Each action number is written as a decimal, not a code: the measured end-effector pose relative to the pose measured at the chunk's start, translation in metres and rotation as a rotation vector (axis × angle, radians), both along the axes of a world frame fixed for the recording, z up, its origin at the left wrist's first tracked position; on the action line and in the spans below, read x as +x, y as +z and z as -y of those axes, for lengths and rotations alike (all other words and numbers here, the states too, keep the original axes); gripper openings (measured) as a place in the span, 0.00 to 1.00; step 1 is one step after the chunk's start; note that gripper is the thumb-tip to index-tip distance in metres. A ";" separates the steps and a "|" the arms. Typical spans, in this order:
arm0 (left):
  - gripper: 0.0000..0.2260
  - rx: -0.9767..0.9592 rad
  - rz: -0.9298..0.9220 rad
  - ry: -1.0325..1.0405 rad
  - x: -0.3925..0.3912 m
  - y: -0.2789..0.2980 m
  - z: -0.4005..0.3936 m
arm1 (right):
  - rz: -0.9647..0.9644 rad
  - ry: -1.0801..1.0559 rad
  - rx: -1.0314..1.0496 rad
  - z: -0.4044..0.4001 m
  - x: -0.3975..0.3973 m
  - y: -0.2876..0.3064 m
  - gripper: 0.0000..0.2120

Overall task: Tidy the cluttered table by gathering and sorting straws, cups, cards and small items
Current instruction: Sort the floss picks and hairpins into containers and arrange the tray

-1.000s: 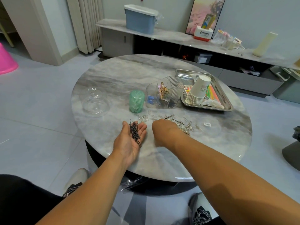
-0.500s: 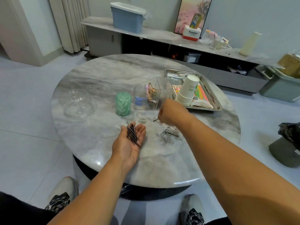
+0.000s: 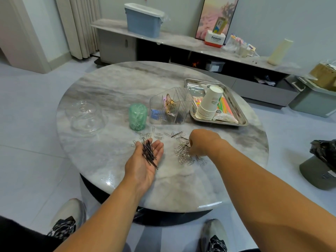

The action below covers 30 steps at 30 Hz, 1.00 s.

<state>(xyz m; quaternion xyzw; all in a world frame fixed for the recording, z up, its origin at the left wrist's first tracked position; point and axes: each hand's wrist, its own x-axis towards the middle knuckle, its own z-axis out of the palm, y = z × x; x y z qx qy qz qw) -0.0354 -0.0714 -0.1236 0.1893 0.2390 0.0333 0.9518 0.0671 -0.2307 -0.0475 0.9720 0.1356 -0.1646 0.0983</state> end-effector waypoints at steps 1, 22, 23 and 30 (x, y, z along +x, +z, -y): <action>0.21 -0.001 -0.002 0.002 0.000 0.000 0.000 | -0.016 -0.028 0.022 0.002 0.002 0.006 0.06; 0.22 0.002 -0.004 -0.003 0.002 -0.004 -0.001 | -0.098 -0.160 0.261 -0.005 0.024 -0.002 0.10; 0.22 0.001 -0.004 -0.002 0.002 -0.004 0.000 | -0.108 -0.149 0.244 -0.004 0.022 -0.001 0.10; 0.22 -0.020 0.002 0.010 0.002 -0.005 0.000 | -0.140 -0.139 0.206 -0.008 0.023 0.046 0.09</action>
